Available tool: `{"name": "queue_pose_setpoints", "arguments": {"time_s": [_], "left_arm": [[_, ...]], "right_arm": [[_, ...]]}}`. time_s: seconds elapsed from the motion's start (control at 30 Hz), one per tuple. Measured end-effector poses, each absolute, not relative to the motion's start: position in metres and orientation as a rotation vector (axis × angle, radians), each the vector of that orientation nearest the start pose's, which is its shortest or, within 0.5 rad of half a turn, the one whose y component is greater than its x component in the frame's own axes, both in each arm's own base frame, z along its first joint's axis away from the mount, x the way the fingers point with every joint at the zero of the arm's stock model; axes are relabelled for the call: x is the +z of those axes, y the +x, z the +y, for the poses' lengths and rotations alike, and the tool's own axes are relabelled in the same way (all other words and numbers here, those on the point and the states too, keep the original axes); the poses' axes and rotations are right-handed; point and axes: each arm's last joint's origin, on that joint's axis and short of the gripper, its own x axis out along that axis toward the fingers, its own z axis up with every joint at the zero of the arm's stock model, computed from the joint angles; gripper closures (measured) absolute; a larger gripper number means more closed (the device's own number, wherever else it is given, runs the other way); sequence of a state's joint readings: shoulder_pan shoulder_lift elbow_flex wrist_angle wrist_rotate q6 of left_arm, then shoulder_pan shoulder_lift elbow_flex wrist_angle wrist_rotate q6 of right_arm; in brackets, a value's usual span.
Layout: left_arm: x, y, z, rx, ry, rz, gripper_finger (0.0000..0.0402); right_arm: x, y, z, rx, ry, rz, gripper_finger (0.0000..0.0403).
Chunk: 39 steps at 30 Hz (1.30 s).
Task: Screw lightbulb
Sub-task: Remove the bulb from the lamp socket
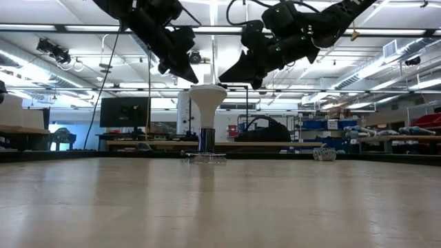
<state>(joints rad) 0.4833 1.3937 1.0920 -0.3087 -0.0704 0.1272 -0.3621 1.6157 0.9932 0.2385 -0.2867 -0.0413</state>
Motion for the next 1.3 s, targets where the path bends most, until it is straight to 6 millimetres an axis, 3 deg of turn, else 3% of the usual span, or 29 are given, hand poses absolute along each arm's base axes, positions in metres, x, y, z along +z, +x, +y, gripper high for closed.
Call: {"name": "queue_pose_setpoints", "arguments": {"time_s": [0.4,0.7,1.3], "left_arm": [[0.277,0.275,0.154,0.439,-0.046,0.673,0.0402],[0.276,0.275,0.154,0.437,-0.047,0.674,0.0402],[0.276,0.275,0.153,0.415,-0.06,0.68,0.0402]], "right_arm": [[0.234,0.33,-0.127,-0.092,0.088,0.4,0.0394],[0.233,0.329,-0.127,-0.073,0.095,0.408,0.0394],[0.235,0.323,-0.145,-0.127,0.112,0.382,0.0394]]}}
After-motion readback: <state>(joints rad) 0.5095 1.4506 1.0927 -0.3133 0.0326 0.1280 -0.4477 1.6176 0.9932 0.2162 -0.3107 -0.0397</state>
